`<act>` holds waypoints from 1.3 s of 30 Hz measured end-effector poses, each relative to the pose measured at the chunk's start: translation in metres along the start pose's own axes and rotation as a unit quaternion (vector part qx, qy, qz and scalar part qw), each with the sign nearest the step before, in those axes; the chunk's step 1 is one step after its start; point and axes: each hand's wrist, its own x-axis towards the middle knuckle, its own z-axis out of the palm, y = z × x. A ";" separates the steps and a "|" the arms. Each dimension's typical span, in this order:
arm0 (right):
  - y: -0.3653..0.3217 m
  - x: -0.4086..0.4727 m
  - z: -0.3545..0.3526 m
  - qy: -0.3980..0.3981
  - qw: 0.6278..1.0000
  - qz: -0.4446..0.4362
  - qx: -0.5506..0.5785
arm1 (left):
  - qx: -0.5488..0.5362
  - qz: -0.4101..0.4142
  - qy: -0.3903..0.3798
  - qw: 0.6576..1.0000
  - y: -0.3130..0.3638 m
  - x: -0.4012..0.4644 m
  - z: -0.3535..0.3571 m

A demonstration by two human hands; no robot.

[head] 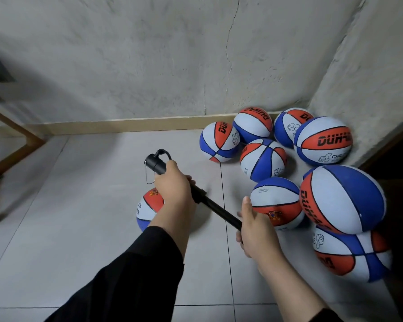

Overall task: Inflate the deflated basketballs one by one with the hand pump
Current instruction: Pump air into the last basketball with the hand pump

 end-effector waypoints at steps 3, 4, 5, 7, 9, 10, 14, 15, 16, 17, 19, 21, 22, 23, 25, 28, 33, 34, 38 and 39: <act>-0.010 0.004 0.007 -0.019 0.999 -0.002 -0.027 | 0.010 0.002 -0.008 1.000 -0.012 -0.018 0.005; -0.012 0.005 0.009 -0.018 1.000 0.006 -0.025 | 0.012 0.001 -0.010 1.000 -0.016 -0.025 0.006; -0.013 0.005 0.010 -0.016 1.000 0.015 -0.019 | 0.009 0.003 -0.013 1.000 -0.022 -0.032 0.006; -0.016 0.003 0.015 -0.020 0.999 0.026 -0.014 | 0.003 0.013 -0.025 1.000 -0.031 -0.042 0.006; -0.019 0.001 0.019 -0.020 0.999 0.022 -0.014 | 0.008 0.015 -0.040 0.999 -0.036 -0.045 0.006; -0.021 0.001 0.020 -0.017 1.000 0.015 -0.013 | 0.012 0.010 -0.045 0.999 -0.036 -0.045 0.006; -0.026 -0.004 0.018 0.008 0.999 -0.036 -0.012 | 0.008 -0.008 -0.055 0.998 -0.022 -0.041 0.005; -0.024 -0.005 0.016 0.008 0.999 -0.045 -0.011 | 0.006 -0.008 -0.049 0.999 -0.017 -0.037 0.005; -0.020 -0.005 0.014 0.006 0.999 -0.048 -0.006 | 0.003 -0.006 -0.039 0.999 -0.011 -0.030 0.004; -0.016 -0.006 0.011 0.003 0.999 -0.044 0.002 | -0.001 -0.003 -0.026 1.000 -0.005 -0.022 0.003; -0.005 -0.007 0.004 0.000 0.999 -0.040 0.011 | -0.006 0.000 -0.007 1.000 0.007 -0.007 0.000; 0.002 -0.009 -0.001 -0.005 0.999 -0.040 0.008 | -0.006 0.007 -0.007 1.000 0.013 0.001 0.000; 0.001 -0.010 -0.001 -0.007 0.999 -0.040 0.010 | -0.006 0.011 -0.008 1.000 0.013 0.001 0.001; -0.002 -0.010 -0.001 -0.008 0.999 -0.040 0.014 | -0.003 0.013 -0.008 1.000 0.011 0.000 0.003; -0.010 -0.007 0.001 -0.009 0.999 -0.031 0.017 | 0.003 0.010 -0.006 1.000 0.002 -0.007 0.006; -0.019 -0.002 0.006 -0.016 1.000 -0.010 0.005 | -0.007 0.000 -0.010 1.000 -0.019 -0.023 0.008; -0.021 -0.002 0.017 -0.020 0.999 0.014 0.023 | 0.017 0.026 -0.033 0.999 -0.039 -0.042 0.010; -0.023 -0.004 0.019 -0.021 0.999 0.015 0.029 | 0.024 0.022 -0.043 0.999 -0.037 -0.040 0.011; -0.028 -0.007 0.019 -0.009 0.998 -0.006 0.055 | 0.020 -0.009 -0.036 0.999 -0.020 -0.028 0.009; -0.027 -0.006 0.016 -0.007 0.998 -0.008 0.058 | 0.011 -0.006 -0.025 1.000 -0.014 -0.024 0.007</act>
